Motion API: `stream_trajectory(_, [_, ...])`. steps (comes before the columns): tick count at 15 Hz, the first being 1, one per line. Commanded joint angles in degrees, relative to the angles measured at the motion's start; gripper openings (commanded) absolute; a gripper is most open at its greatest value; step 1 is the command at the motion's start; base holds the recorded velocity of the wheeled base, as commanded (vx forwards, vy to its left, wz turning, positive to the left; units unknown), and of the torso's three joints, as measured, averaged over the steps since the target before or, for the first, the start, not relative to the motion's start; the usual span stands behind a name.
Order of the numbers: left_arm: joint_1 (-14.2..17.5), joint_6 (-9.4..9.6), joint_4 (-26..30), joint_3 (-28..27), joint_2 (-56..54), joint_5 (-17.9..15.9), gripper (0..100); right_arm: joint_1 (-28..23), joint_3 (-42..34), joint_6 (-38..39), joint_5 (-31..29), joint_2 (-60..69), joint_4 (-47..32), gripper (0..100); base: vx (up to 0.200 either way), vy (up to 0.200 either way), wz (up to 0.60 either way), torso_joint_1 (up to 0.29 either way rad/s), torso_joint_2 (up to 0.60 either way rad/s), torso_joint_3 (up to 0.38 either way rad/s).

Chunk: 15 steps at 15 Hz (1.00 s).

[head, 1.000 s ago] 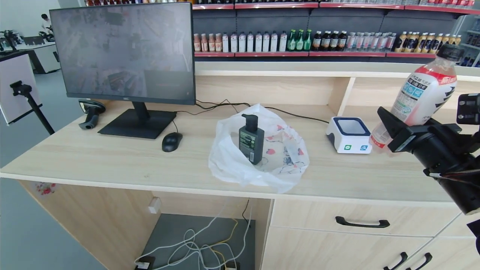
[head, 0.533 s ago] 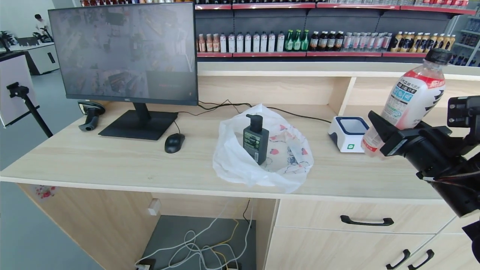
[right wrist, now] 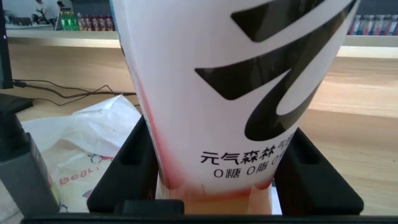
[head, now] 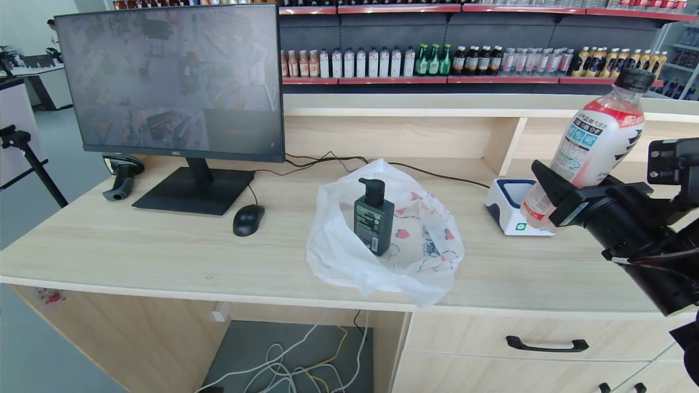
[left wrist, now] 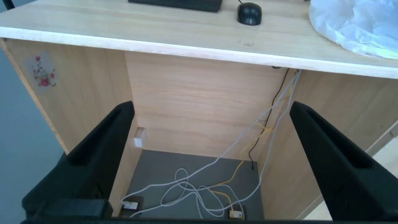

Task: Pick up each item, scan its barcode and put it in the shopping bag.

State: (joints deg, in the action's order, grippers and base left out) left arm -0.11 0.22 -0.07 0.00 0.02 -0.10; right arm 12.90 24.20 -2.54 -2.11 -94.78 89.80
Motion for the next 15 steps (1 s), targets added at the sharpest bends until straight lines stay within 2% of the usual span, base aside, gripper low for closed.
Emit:
stream_trajectory(1, [0.0,0.04,0.0,0.0,0.0,0.0,100,0.0,0.1,0.0,0.0,-0.1,0.2,0,0.0,0.0,0.0,0.0,0.0,0.0])
stream_trajectory(9, [0.0,0.04,0.0,0.0,0.0,0.0,100,0.0,0.3,0.0,0.0,-0.4,0.2,0,0.0,0.0,0.0,0.0,0.0,0.0])
stream_trajectory(15, [0.0,-0.04,-0.2,0.0,0.0,0.0,100,0.0,0.4,0.0,0.0,-0.4,0.2,0,0.0,0.0,0.6,0.006,0.0,0.003])
